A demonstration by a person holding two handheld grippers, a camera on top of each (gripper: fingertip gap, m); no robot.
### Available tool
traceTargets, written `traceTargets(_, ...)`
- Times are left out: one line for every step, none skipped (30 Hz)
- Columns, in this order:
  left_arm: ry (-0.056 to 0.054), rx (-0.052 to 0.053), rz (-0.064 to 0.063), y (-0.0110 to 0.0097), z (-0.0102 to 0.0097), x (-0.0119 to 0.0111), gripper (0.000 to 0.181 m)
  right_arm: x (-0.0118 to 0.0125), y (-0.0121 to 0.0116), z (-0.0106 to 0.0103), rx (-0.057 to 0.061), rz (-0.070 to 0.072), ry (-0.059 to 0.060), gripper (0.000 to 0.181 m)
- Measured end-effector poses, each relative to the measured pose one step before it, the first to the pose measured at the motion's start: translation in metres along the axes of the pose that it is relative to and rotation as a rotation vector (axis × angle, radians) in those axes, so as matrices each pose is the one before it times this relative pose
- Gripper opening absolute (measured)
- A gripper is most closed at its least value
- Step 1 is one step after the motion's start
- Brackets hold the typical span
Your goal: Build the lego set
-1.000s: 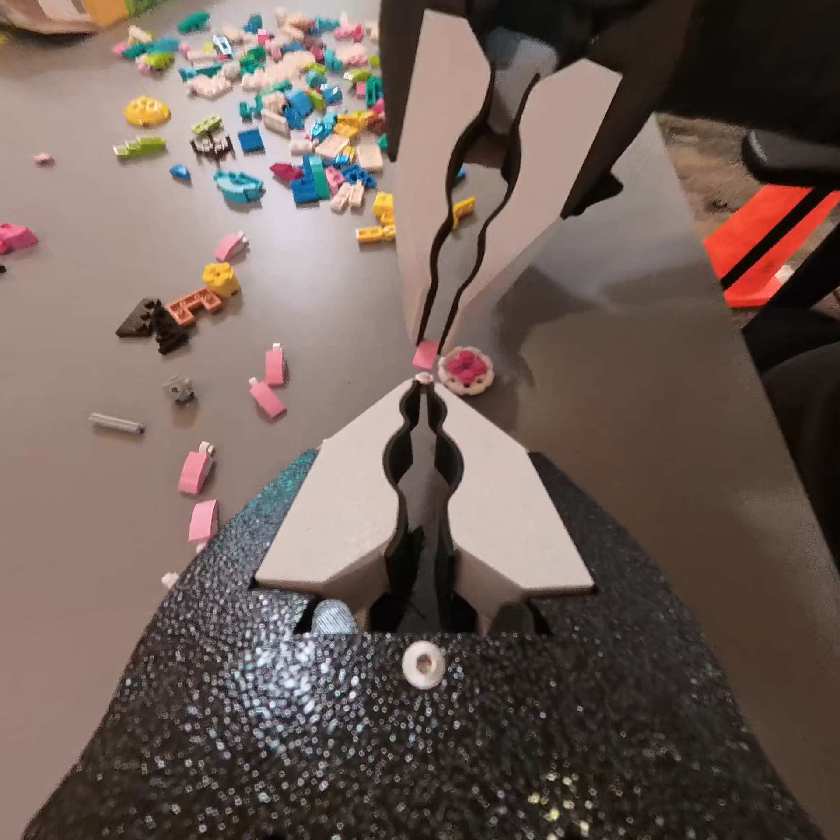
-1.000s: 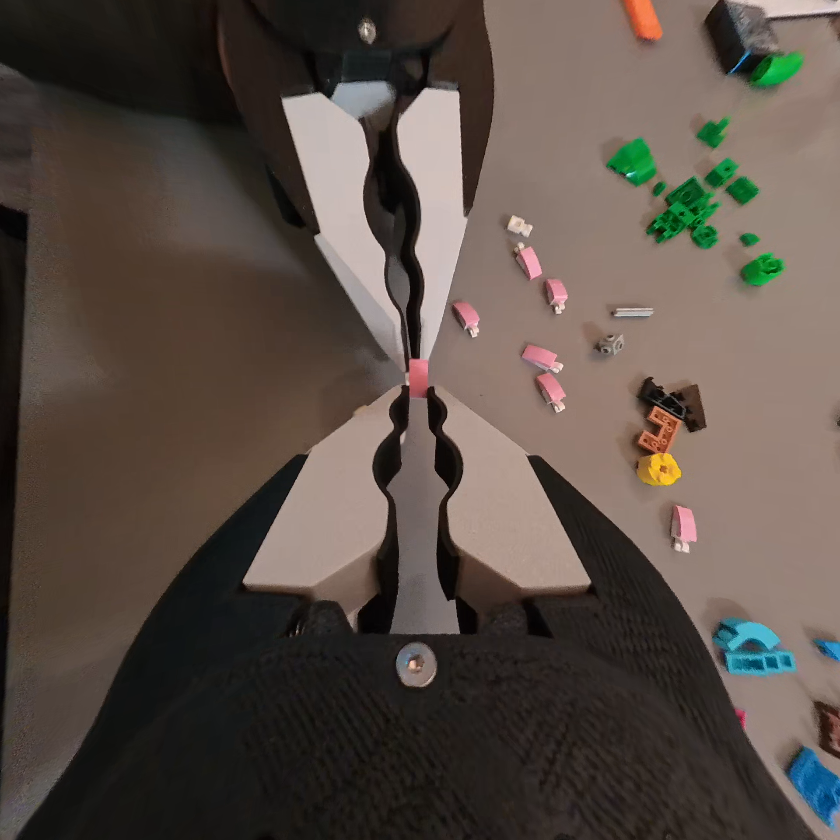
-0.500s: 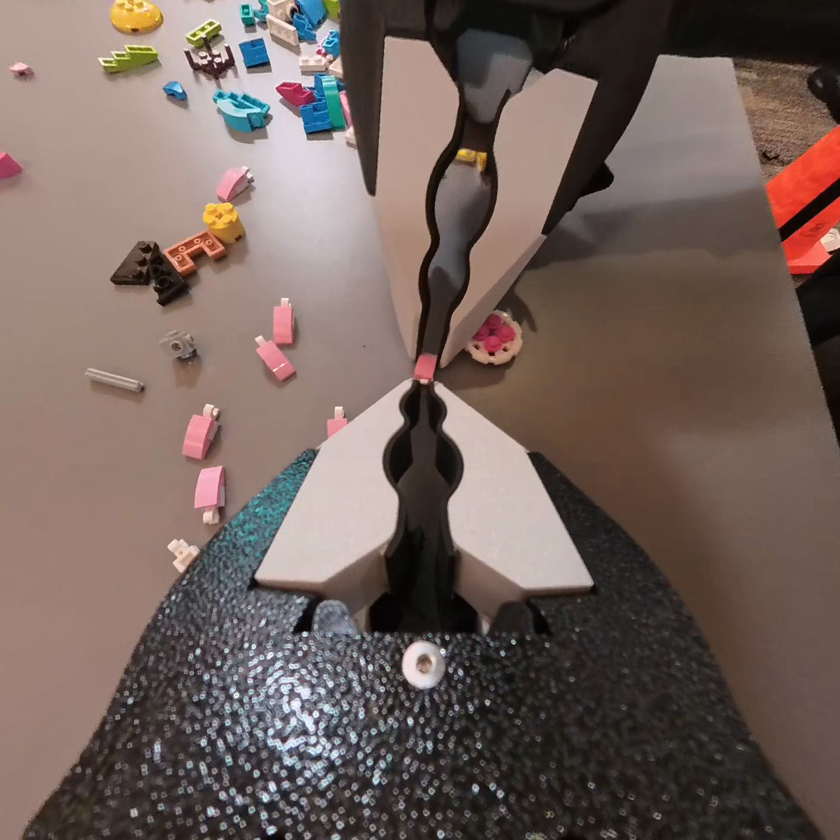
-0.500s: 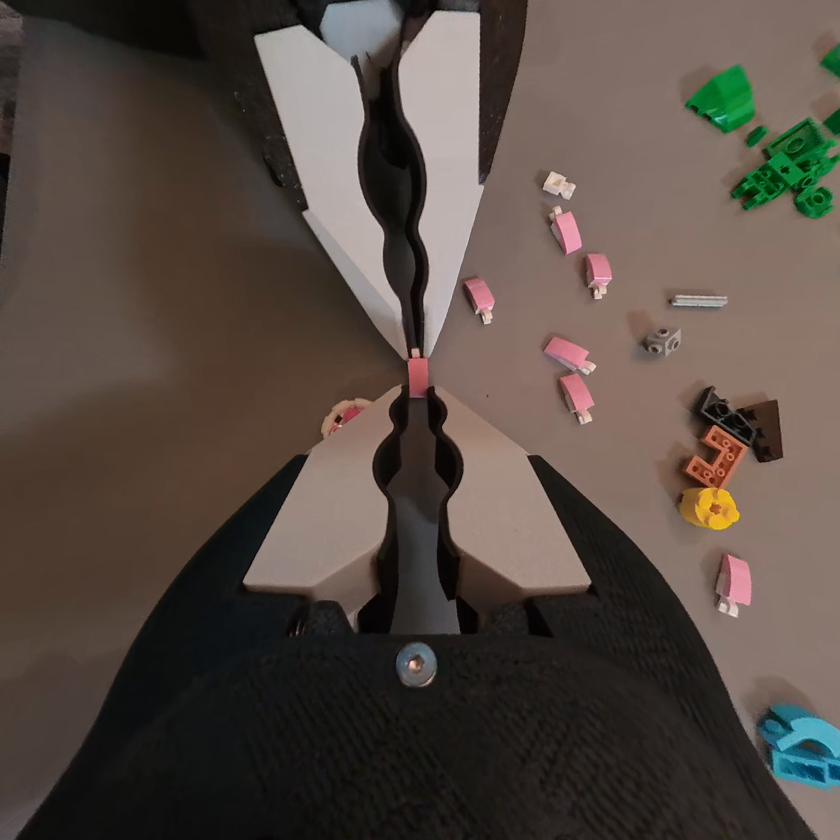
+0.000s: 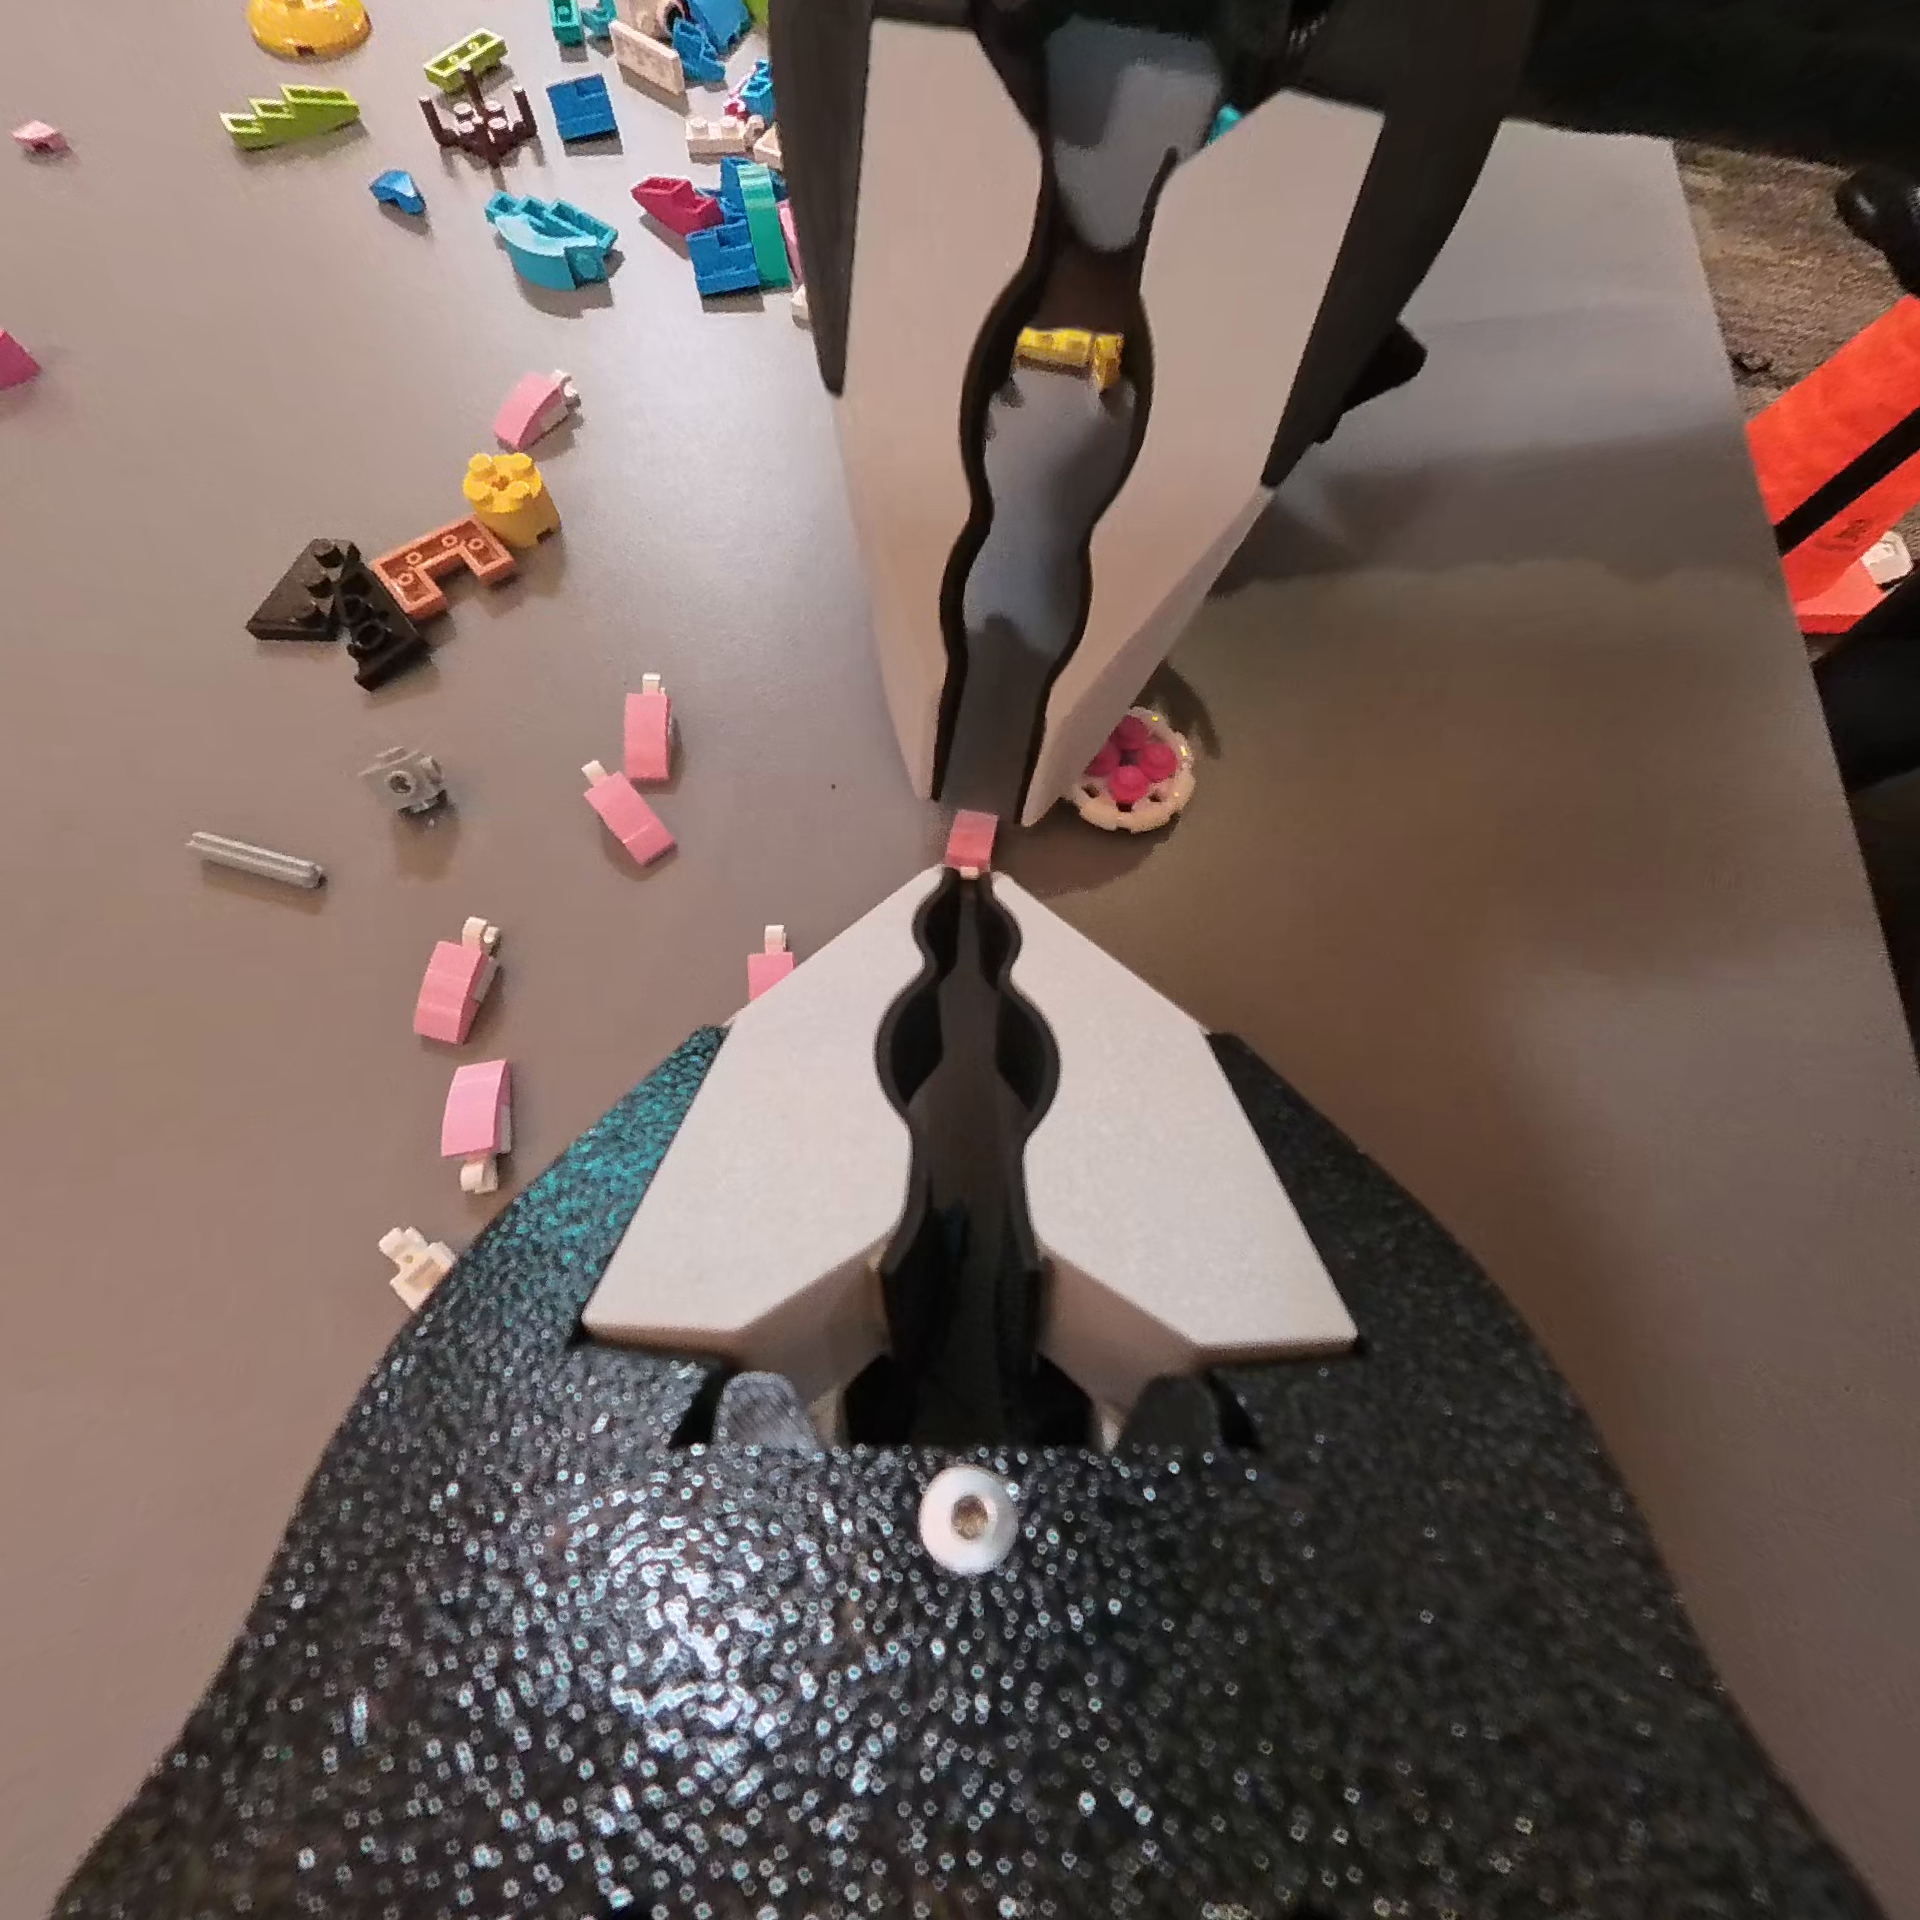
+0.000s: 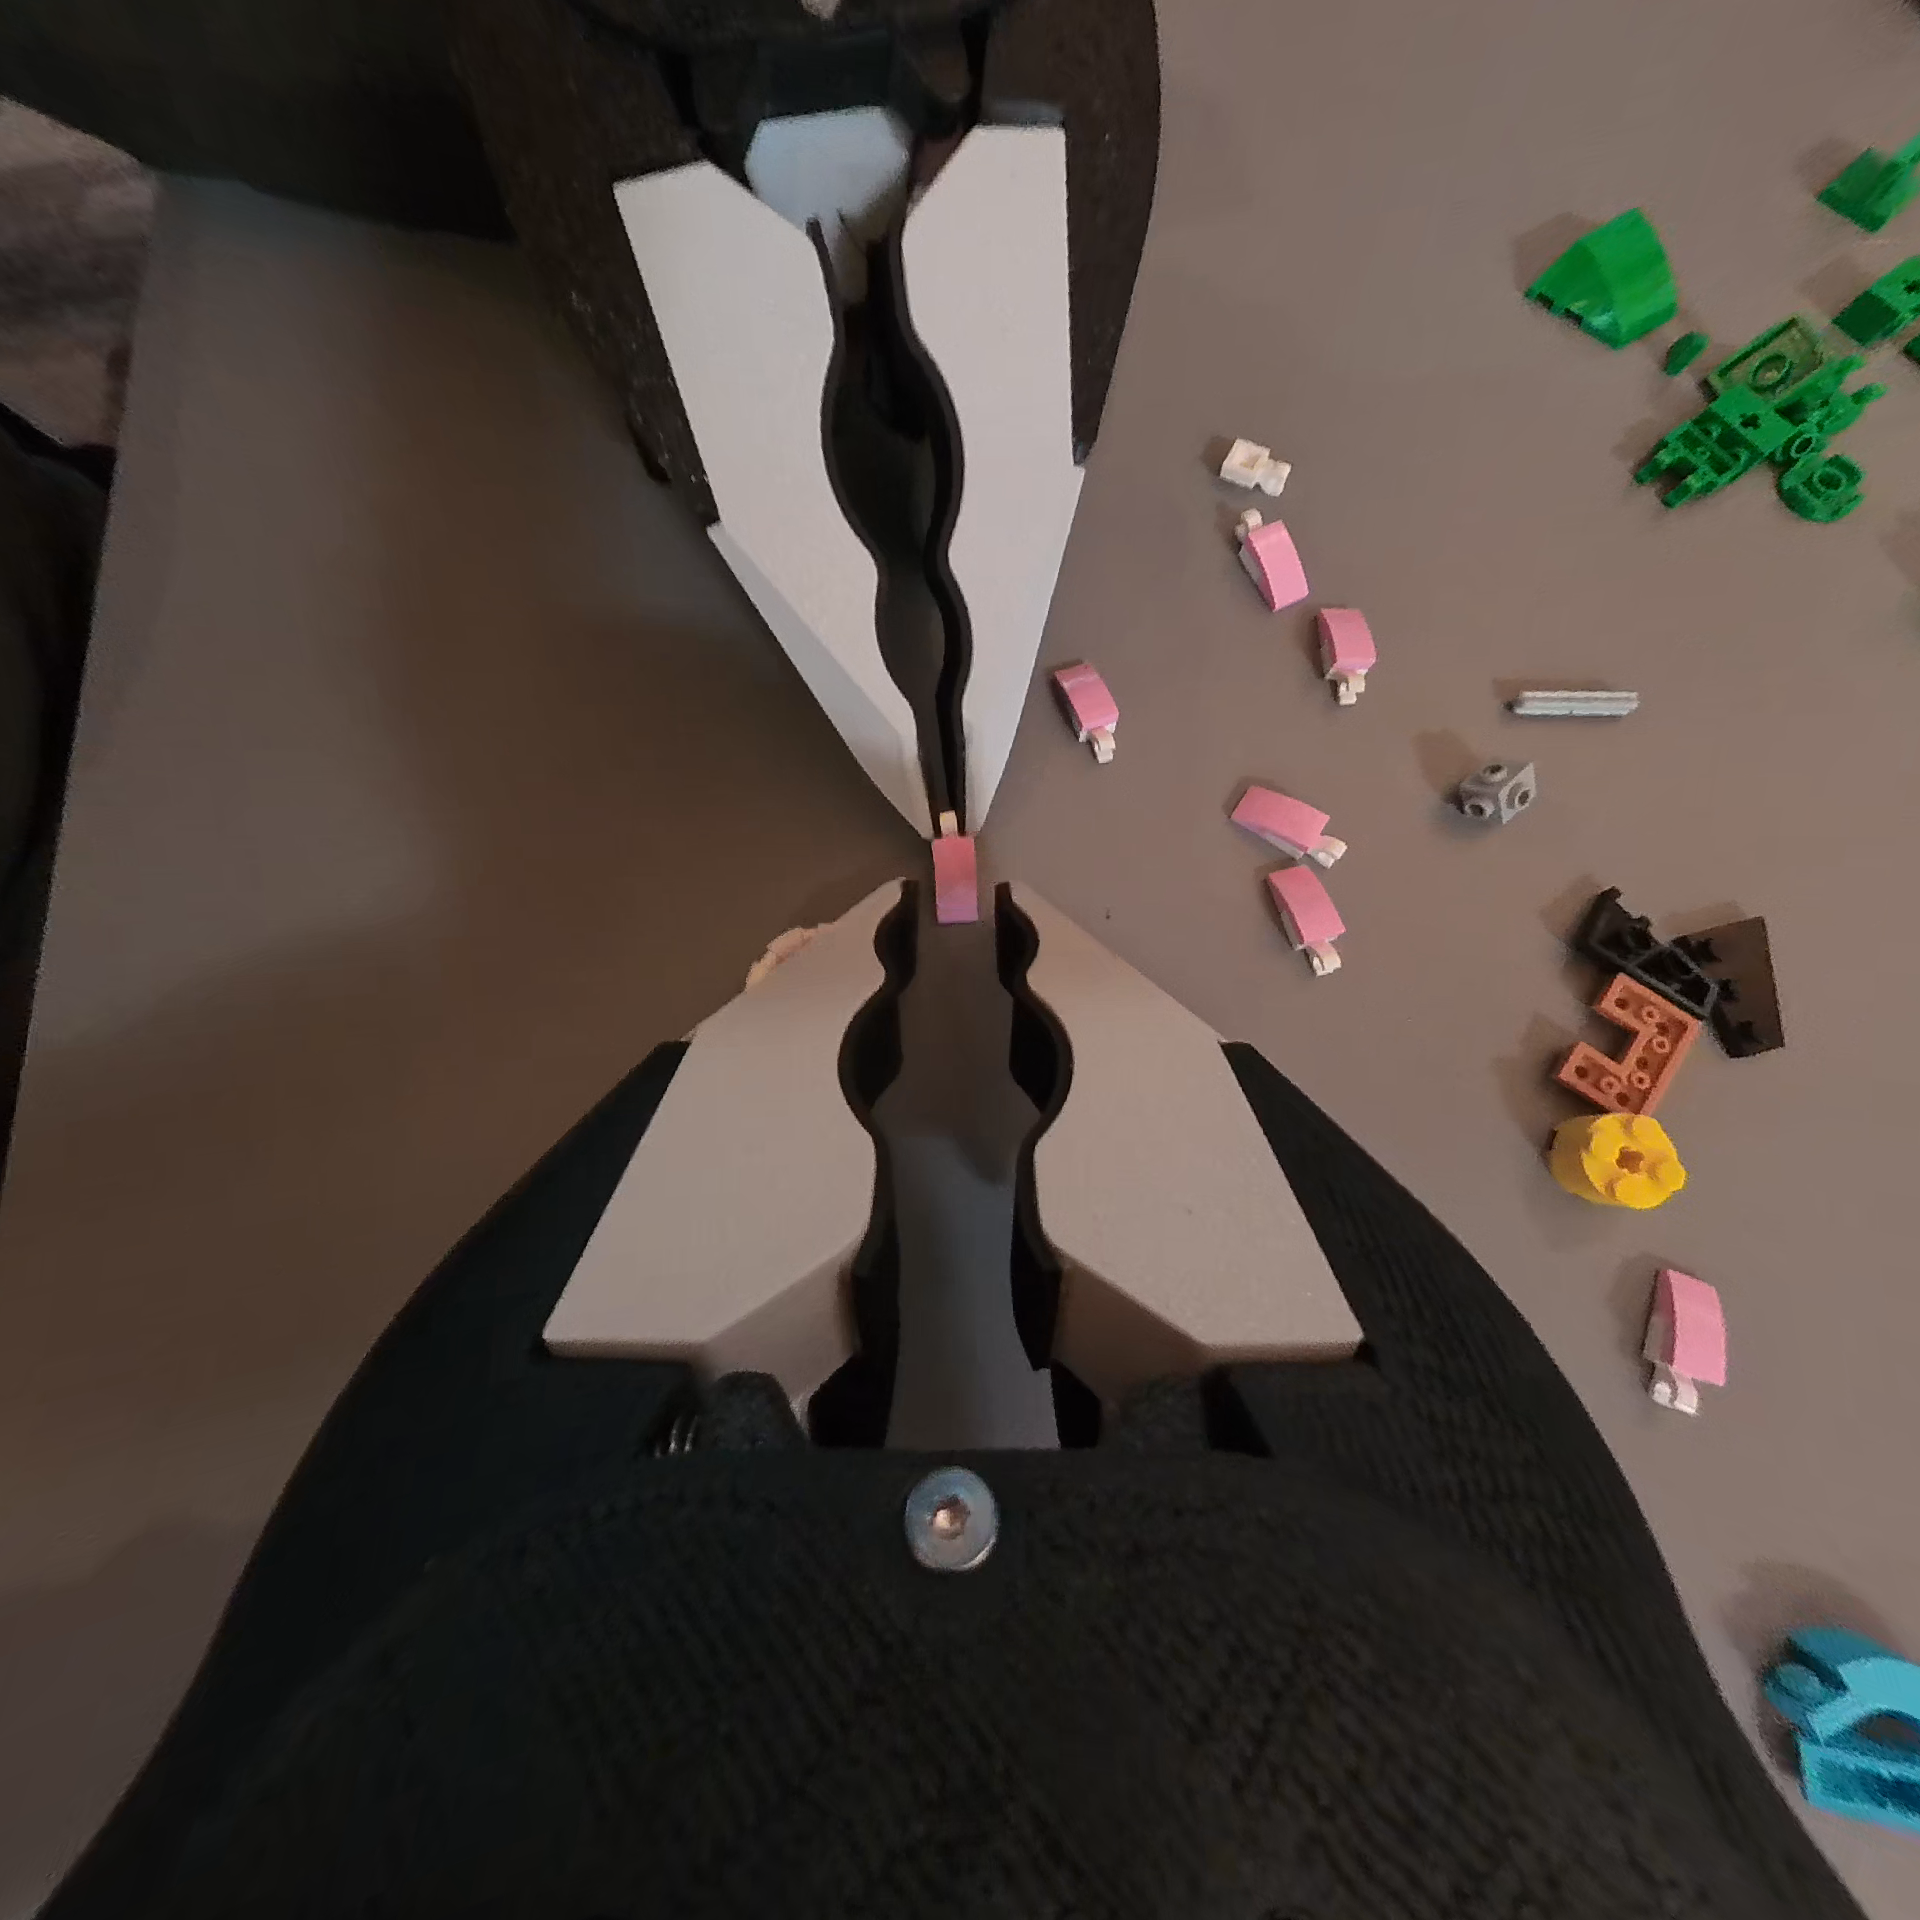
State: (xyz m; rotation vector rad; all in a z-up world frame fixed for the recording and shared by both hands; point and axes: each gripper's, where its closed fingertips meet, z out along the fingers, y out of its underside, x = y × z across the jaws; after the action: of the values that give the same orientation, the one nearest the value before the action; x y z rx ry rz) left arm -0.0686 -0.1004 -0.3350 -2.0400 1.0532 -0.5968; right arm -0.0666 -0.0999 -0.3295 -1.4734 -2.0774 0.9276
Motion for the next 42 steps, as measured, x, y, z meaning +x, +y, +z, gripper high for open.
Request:
traceTargets(0.0004,-0.0001,-0.0005,0.00002,-0.00003,-0.00004,0.001,-0.00019,-0.00214,-0.00017,0.0156,-0.0014,-0.0055,0.012)
traceTargets(0.0002,-0.0001,-0.0003,0.00001,0.00000,0.00005,0.001,-0.00023,-0.00110,0.00037,0.0079,-0.0028,-0.0057,0.011)
traceTargets(0.0000,-0.0001,0.0000,-0.00003,0.00004,-0.00008,0.001,0.00037,0.00020,0.00097,-0.0004,-0.0023,-0.0028,0.010)
traceTargets(0.0002,-0.0001,-0.0003,0.00001,0.00000,0.00005,0.000,0.00068,0.00113,0.00120,-0.0064,-0.0038,0.0005,0.008)
traceTargets(0.0001,-0.0001,-0.0002,-0.00003,0.00003,-0.00006,0.000,0.00071,0.00108,0.00121,-0.0057,-0.0049,0.0010,0.007)
traceTargets(-0.0006,-0.0007,0.0004,0.00010,-0.00005,-0.00011,0.001,-0.00087,-0.00081,0.00042,0.0055,-0.0017,-0.0080,0.006)
traceTargets(-0.0002,0.0001,0.0001,-0.00002,0.00001,-0.00004,0.001,0.00004,0.00015,-0.00007,0.0002,0.0004,-0.0029,0.006)
traceTargets(0.0001,-0.0001,-0.0005,-0.00002,0.00003,-0.00003,0.001,-0.00006,0.00008,-0.00007,0.0013,0.0004,-0.0017,0.005)
traceTargets(0.0004,-0.0002,-0.0014,-0.00001,0.00000,-0.00007,0.000,-0.00061,-0.00006,-0.00003,0.0030,-0.0014,-0.0031,0.004)
traceTargets(0.0006,-0.0009,-0.0014,0.00005,-0.00001,-0.00012,0.000,-0.00178,-0.00035,-0.00030,0.0046,-0.0018,-0.0117,0.000)
traceTargets(-0.0017,-0.0007,-0.0007,0.00010,0.00009,-0.00036,0.001,0.00028,0.00022,0.00017,0.0020,0.0045,0.0027,0.000)
traceTargets(0.0002,0.0001,0.0012,-0.00002,0.00001,-0.00005,0.001,-0.00003,0.00003,-0.00004,0.0031,0.0052,-0.0009,0.000)
traceTargets(-0.0001,-0.0004,0.0011,0.00005,0.00000,0.00005,0.000,0.00006,-0.00004,0.00004,0.0042,0.0096,-0.0026,0.000)
traceTargets(0.0002,-0.0002,0.0005,0.00003,-0.00002,-0.00001,0.001,0.00009,-0.00005,-0.00006,0.0066,0.0121,-0.0030,0.000)
traceTargets(0.0002,-0.0005,0.0011,0.00002,0.00003,0.00001,0.000,0.00003,-0.00001,0.00008,0.0073,0.0146,-0.0031,0.000)
traceTargets(0.0000,-0.0004,0.0007,0.00014,0.00003,-0.00005,0.001,0.00007,-0.00004,0.00001,0.0050,0.0137,-0.0017,0.000)
traceTargets(0.0002,-0.0002,0.0002,0.00003,-0.00002,0.00001,0.001,0.00005,0.00009,0.00001,-0.0005,0.0092,0.0011,0.000)
traceTargets(0.0000,-0.0009,-0.0003,0.00009,-0.00003,-0.00007,0.001,0.00007,-0.00010,0.00017,-0.0001,0.0099,0.0011,0.000)
traceTargets(0.0000,-0.0012,-0.0004,0.00017,0.00006,-0.00014,0.000,0.00007,-0.00006,0.00021,0.0018,0.0184,-0.0025,0.000)
traceTargets(0.0004,-0.0006,-0.0007,0.00005,0.00000,0.00002,0.000,0.00017,0.00002,0.00001,0.0014,0.0223,-0.0032,0.000)
traceTargets(0.0001,-0.0006,-0.0006,0.00013,0.00006,-0.00003,0.000,0.00003,0.00002,0.00008,0.0012,0.0205,-0.0016,0.000)
traceTargets(0.0003,-0.0001,-0.0004,0.00003,-0.00004,-0.00007,0.000,0.00013,0.00002,-0.00001,0.0014,0.0108,0.0014,0.000)
traceTargets(0.0009,0.0001,-0.0013,-0.00004,0.00002,-0.00001,0.000,0.00006,-0.00004,-0.00006,0.0017,0.0032,0.0033,0.000)
traceTargets(0.0016,0.0002,-0.0023,-0.00005,0.00000,0.00002,0.000,-0.00005,-0.00014,-0.00003,0.0021,-0.0007,0.0036,0.000)
traceTargets(0.0020,0.0005,-0.0016,-0.00006,-0.00002,0.00012,0.000,-0.00019,0.00005,-0.00010,0.0007,-0.0025,0.0024,0.000)
traceTargets(0.0016,0.0005,0.0003,-0.00007,0.00003,0.00021,0.000,-0.00116,-0.00023,-0.00012,0.0022,-0.0013,-0.0052,0.000)
traceTargets(0.0001,0.0002,0.0002,-0.00003,0.00001,0.00000,0.000,-0.00262,-0.00225,-0.00057,0.0151,0.0006,-0.0144,0.000)
traceTargets(-0.0002,0.0002,-0.0002,-0.00003,0.00002,-0.00001,0.000,-0.00210,-0.00294,-0.00135,0.0218,-0.0019,-0.0106,0.000)
traceTargets(0.0000,0.0001,0.0000,-0.00005,-0.00009,0.00009,0.000,0.00062,-0.00062,-0.00154,0.0077,-0.0019,0.0040,0.000)
traceTargets(0.0006,0.0004,-0.0009,0.00001,-0.00007,-0.00005,0.000,0.00133,0.00103,-0.00165,-0.0007,-0.0021,0.0078,0.002)
traceTargets(0.0009,0.0007,-0.0011,-0.00004,-0.00005,0.00001,0.000,0.00060,0.00081,-0.00191,0.0023,-0.0016,0.0057,0.003)
traceTargets(0.0007,0.0013,-0.0020,-0.00006,-0.00025,0.00002,0.000,0.00006,-0.00038,-0.00242,0.0087,-0.0024,0.0059,0.004)
traceTargets(-0.0009,0.0021,-0.0041,-0.00019,-0.00038,-0.00038,0.000,-0.00082,-0.00237,-0.00285,0.0199,-0.0075,0.0059,0.005)
traceTargets(-0.0046,0.0052,-0.0063,-0.00051,-0.00069,-0.00106,0.000,-0.00094,-0.00409,-0.00316,0.0277,-0.0153,0.0127,0.008)
traceTargets(-0.0039,0.0141,-0.0083,-0.00181,-0.00123,-0.00125,0.001,-0.00002,-0.00495,-0.00293,0.0276,-0.0268,0.0278,0.013)
traceTargets(0.0016,0.0290,-0.0236,-0.00394,-0.00205,-0.00125,0.001,0.00041,-0.00458,-0.00237,0.0202,-0.0430,0.0405,0.021)
traceTargets(0.0091,0.0441,-0.0474,-0.00609,-0.00256,-0.00151,0.001,0.00082,-0.00372,-0.00128,0.0105,-0.0588,0.0521,0.029)
traceTargets(0.0243,0.0471,-0.0549,-0.00653,-0.00297,0.00011,0.001,0.00243,-0.00253,-0.00052,0.0018,-0.0703,0.0680,0.034)
traceTargets(0.0231,0.0445,-0.0472,-0.00622,-0.00332,-0.00011,0.001,0.00056,-0.00284,0.00016,0.0037,-0.0766,0.0591,0.036)
traceTargets(0.0152,0.0386,-0.0333,-0.00540,-0.00321,-0.00054,0.000,0.00357,-0.00523,0.00008,0.0173,-0.0727,0.0792,0.037)
traceTargets(0.0176,0.0337,-0.0278,-0.00496,-0.00303,0.00033,0.000,0.00531,-0.00400,0.00003,0.0062,-0.0826,0.0881,0.038)
traceTargets(0.0236,0.0331,-0.0273,-0.00505,-0.00255,0.00164,0.000,0.00440,-0.00218,0.00019,-0.0084,-0.0892,0.0769,0.037)
